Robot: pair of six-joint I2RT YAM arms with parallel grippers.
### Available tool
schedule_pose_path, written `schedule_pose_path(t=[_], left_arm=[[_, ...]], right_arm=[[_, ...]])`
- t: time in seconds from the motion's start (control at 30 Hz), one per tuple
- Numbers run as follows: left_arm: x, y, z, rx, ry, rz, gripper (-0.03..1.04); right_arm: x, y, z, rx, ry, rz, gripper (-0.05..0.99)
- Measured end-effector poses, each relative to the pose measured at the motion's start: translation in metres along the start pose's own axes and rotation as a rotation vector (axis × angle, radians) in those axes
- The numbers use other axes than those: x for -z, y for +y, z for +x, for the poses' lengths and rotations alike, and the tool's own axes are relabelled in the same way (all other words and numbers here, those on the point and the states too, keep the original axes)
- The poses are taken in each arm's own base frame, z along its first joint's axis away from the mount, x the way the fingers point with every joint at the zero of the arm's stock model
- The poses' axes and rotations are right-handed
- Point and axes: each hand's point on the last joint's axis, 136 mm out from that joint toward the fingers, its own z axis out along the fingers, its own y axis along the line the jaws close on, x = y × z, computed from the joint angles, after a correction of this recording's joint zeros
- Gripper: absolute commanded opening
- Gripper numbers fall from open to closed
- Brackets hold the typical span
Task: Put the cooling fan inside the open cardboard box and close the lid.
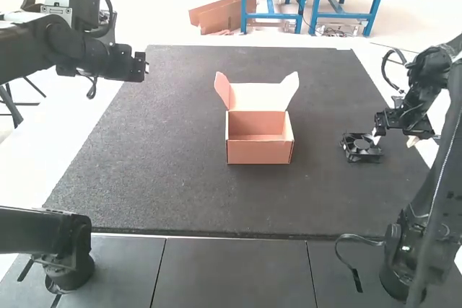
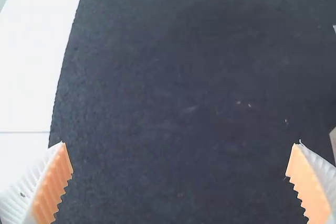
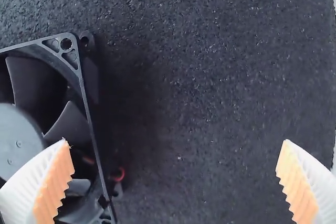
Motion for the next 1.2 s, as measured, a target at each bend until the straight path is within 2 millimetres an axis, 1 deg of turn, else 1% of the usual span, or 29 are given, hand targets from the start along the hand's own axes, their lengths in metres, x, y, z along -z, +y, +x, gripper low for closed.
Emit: schedule_pose_path(t=[0.23, 0.33, 0.4, 0.47, 0.53, 0.67, 0.87, 0.93, 0.97, 1.03, 1.1, 1.2], left_arm=[[0.000, 0.000, 0.001, 0.000, 0.003, 0.000, 0.97], [0.000, 0.000, 0.001, -0.001, 0.004, 0.000, 0.97], [0.000, 0.000, 0.002, -0.001, 0.008, 0.000, 0.97], [0.000, 0.000, 0.003, -0.002, 0.012, 0.000, 0.97], [0.000, 0.000, 0.005, -0.003, 0.020, 0.000, 0.97], [0.000, 0.000, 0.008, -0.005, 0.032, -0.001, 0.97], [0.003, 0.000, 0.003, -0.003, 0.022, 0.000, 0.97], [0.003, 0.000, 0.002, -0.003, 0.019, 0.000, 0.97], [0.003, 0.000, 0.002, -0.004, 0.017, 0.000, 0.97], [0.003, 0.000, 0.001, -0.005, 0.014, 0.000, 0.97], [0.003, 0.000, 0.001, -0.008, 0.013, 0.000, 0.97], [0.003, 0.000, 0.001, -0.011, 0.012, 0.000, 0.97]], right_arm=[[-0.015, 0.002, 0.008, 0.000, 0.044, -0.012, 0.88], [-0.017, 0.003, 0.009, -0.001, 0.048, -0.016, 0.78], [-0.017, 0.004, 0.010, -0.001, 0.052, -0.022, 0.64], [-0.018, 0.005, 0.011, -0.001, 0.057, -0.029, 0.42], [-0.019, 0.008, 0.012, -0.005, 0.060, -0.044, 0.14], [-0.020, 0.016, 0.014, -0.019, 0.058, -0.086, -0.01], [-0.019, 0.021, 0.012, -0.053, 0.051, -0.115, -0.01], [-0.015, 0.025, 0.011, -0.067, 0.046, -0.136, -0.01], [-0.010, 0.027, 0.010, -0.073, 0.040, -0.145, -0.01], [0.008, 0.031, 0.009, -0.082, 0.017, -0.165, -0.01], [0.038, 0.036, 0.003, -0.084, -0.038, -0.172, -0.01], [0.089, 0.049, -0.009, -0.087, -0.159, -0.180, -0.01]])
